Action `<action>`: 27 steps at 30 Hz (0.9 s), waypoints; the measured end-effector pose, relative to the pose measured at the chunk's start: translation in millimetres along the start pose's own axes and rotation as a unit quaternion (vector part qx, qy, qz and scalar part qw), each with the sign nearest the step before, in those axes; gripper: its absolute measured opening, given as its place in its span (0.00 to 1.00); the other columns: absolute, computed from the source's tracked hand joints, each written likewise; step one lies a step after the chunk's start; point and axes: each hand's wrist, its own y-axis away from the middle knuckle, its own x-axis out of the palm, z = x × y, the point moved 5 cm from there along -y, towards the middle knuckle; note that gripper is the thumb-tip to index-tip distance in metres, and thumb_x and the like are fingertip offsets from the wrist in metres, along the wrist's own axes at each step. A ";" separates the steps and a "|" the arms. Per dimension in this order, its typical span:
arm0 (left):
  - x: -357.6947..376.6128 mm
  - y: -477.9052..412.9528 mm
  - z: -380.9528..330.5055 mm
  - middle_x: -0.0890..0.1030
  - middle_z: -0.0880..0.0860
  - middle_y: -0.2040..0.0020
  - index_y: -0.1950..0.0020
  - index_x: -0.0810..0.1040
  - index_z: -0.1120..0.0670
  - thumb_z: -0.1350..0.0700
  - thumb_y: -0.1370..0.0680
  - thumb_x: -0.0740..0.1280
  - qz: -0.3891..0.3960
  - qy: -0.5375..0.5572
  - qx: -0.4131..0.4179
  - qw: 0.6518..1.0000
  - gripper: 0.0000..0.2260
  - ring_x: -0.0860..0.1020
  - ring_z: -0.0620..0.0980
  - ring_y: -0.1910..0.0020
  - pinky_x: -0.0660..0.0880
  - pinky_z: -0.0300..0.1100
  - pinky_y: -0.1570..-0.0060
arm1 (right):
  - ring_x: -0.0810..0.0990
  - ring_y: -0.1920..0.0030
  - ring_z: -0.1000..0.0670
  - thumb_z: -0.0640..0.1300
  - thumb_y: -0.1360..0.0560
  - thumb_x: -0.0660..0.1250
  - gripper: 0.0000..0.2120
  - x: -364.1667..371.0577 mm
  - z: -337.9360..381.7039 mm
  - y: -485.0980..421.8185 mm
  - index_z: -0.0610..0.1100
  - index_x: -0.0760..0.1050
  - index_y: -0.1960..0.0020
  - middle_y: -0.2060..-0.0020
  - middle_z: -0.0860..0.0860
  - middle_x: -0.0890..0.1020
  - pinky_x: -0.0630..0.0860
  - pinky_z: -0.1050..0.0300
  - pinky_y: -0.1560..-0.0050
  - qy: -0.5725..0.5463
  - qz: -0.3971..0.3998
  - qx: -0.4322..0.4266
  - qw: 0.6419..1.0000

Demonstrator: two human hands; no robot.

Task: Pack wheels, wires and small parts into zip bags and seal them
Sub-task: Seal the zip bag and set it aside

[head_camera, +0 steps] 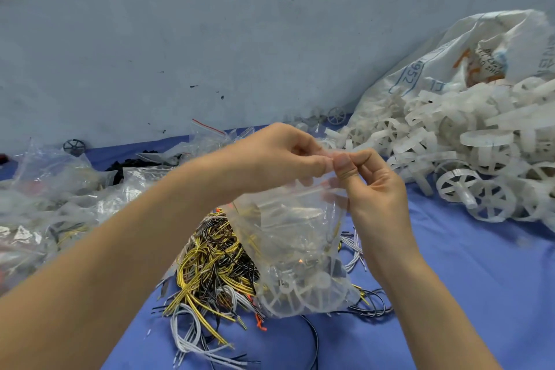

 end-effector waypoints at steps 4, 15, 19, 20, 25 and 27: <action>-3.8 -2.2 4.9 0.83 0.49 0.56 0.48 0.83 0.56 0.43 0.24 0.70 0.065 0.038 -0.060 0.995 0.17 0.80 0.43 0.56 0.78 0.41 0.50 | 0.77 0.62 0.47 0.53 0.26 0.69 0.10 3.1 3.0 1.9 0.46 0.78 0.59 0.60 0.43 0.83 0.79 0.38 0.54 0.008 0.006 0.003 1.000; -6.6 5.1 9.5 0.81 0.46 0.65 0.60 0.82 0.50 0.40 0.27 0.71 0.010 -0.009 -0.048 0.999 0.13 0.77 0.42 0.64 0.75 0.41 0.58 | 0.72 0.68 0.50 0.46 0.21 0.68 0.11 3.5 -5.8 1.2 0.48 0.76 0.62 0.71 0.53 0.77 0.72 0.57 0.66 0.008 -0.074 0.012 0.997; -14.9 17.6 19.1 0.81 0.46 0.67 0.61 0.81 0.47 0.41 0.25 0.70 0.037 -0.055 -0.051 0.997 0.11 0.77 0.44 0.66 0.76 0.42 0.60 | 0.73 0.67 0.51 0.45 0.21 0.68 0.09 -4.1 -9.5 0.3 0.49 0.77 0.61 0.72 0.55 0.77 0.74 0.49 0.59 -0.004 -0.103 0.026 0.994; -16.7 21.1 22.0 0.79 0.45 0.69 0.60 0.81 0.48 0.41 0.25 0.69 0.046 -0.070 -0.050 0.995 0.11 0.75 0.43 0.68 0.72 0.40 0.63 | 0.73 0.67 0.51 0.45 0.21 0.68 0.09 -7.0 -10.5 -0.6 0.50 0.77 0.61 0.72 0.57 0.78 0.74 0.49 0.57 -0.015 -0.114 0.032 0.993; -30.1 41.1 41.2 0.80 0.43 0.67 0.58 0.81 0.44 0.40 0.26 0.69 0.057 -0.092 -0.052 0.993 0.09 0.75 0.40 0.68 0.72 0.40 0.64 | 0.74 0.69 0.54 0.43 0.21 0.68 0.09 -14.1 -14.0 -3.5 0.50 0.77 0.59 0.73 0.59 0.78 0.74 0.51 0.56 -0.033 -0.142 0.049 0.988; -36.6 50.5 49.5 0.80 0.42 0.65 0.56 0.81 0.42 0.39 0.27 0.68 0.059 -0.099 -0.056 0.992 0.08 0.77 0.41 0.65 0.77 0.46 0.58 | 0.75 0.69 0.54 0.43 0.21 0.68 0.09 -13.4 -14.4 -3.4 0.50 0.77 0.59 0.72 0.59 0.78 0.75 0.52 0.57 -0.028 -0.142 0.047 0.988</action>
